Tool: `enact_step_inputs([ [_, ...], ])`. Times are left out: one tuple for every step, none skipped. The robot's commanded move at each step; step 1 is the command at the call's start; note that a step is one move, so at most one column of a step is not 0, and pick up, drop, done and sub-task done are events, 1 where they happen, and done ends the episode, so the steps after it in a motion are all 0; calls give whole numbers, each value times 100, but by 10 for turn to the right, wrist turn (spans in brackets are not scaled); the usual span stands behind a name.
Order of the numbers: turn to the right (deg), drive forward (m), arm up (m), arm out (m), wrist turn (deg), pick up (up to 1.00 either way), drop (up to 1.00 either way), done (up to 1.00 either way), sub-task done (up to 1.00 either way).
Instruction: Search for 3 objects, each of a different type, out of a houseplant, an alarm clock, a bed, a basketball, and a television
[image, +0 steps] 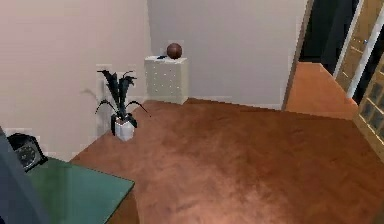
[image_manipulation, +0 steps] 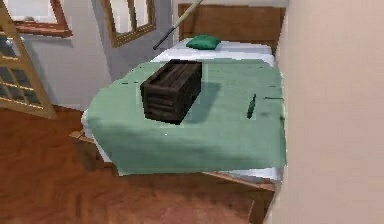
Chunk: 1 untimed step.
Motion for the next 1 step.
enact_step_inputs([
  [180,0,0,0,0,0,0,0,0],
])
